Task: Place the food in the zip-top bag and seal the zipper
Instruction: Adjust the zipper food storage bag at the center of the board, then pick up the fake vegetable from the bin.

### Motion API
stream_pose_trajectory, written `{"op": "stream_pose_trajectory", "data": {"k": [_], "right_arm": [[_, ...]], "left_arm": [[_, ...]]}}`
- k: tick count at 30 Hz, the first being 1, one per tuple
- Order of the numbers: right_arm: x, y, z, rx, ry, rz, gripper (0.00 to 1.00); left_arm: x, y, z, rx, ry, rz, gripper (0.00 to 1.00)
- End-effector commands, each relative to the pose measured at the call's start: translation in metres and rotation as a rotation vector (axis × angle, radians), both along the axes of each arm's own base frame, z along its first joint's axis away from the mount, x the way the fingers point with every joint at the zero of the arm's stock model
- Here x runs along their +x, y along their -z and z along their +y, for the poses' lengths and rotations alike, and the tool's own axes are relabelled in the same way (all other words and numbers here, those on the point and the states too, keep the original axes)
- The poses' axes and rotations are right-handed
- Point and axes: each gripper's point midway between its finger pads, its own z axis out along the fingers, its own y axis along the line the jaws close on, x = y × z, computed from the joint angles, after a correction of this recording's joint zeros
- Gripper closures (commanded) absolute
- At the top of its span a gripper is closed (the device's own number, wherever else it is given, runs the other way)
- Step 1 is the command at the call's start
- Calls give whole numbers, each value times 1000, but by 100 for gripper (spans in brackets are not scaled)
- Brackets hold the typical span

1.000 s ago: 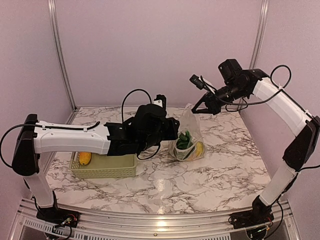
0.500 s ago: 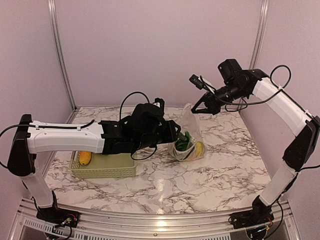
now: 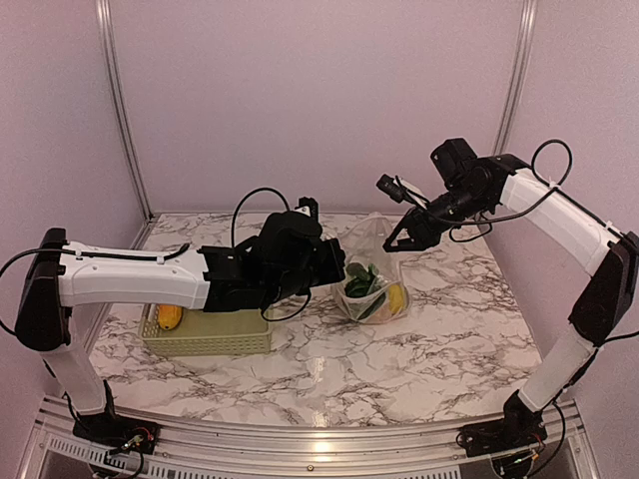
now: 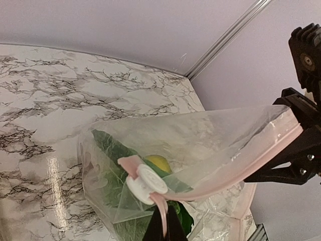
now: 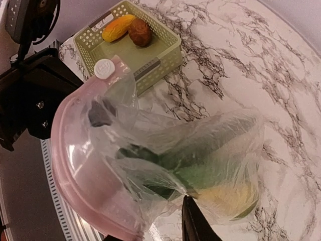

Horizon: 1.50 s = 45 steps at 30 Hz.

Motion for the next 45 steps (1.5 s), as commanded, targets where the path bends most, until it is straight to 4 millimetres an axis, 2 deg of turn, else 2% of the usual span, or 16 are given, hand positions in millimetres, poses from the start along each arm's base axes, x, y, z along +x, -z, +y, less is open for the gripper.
{"op": "stream_pose_trajectory", "data": {"k": [1, 5, 8, 11, 15, 17, 19, 22, 24, 26, 29, 32, 35, 38, 45], "right_arm": [[-9, -4, 0, 8, -8, -3, 74], [-7, -10, -2, 0, 5, -15, 100], [0, -20, -11, -60, 27, -74, 100], [28, -35, -34, -126, 125, -198, 100], [88, -69, -84, -157, 383, -311, 100], [100, -80, -96, -179, 439, -367, 100], [104, -79, -99, -201, 449, -379, 100], [100, -64, -93, -198, 413, -328, 100], [92, -51, -82, -159, 364, -260, 100], [83, -41, -67, -98, 305, -187, 100], [72, -22, -51, -70, 244, -113, 100], [63, -11, -38, -52, 196, -69, 100], [58, -8, -29, -35, 163, -46, 100], [55, -6, -25, -36, 150, -40, 100], [38, 2, -18, -43, 103, -22, 100]], "left_arm": [[9, -42, 15, -105, -77, -75, 100], [12, -42, 23, -110, -122, -80, 100], [19, -43, 33, -104, -189, -112, 100], [39, -55, 40, -78, -281, -200, 100], [76, -74, 14, -68, -289, -251, 100], [90, -83, 2, -74, -292, -273, 96], [96, -89, -5, -110, -291, -303, 89], [97, -95, -16, -157, -229, -352, 80], [96, -89, -21, -157, -189, -350, 72], [92, -82, -26, -151, -122, -338, 60], [79, -72, -29, -135, -18, -302, 46], [57, -70, -25, -104, 93, -292, 40], [38, -72, -4, -52, 139, -290, 36], [24, -70, 33, 42, 108, -281, 33], [20, -31, 152, 472, -116, -156, 25]]}}
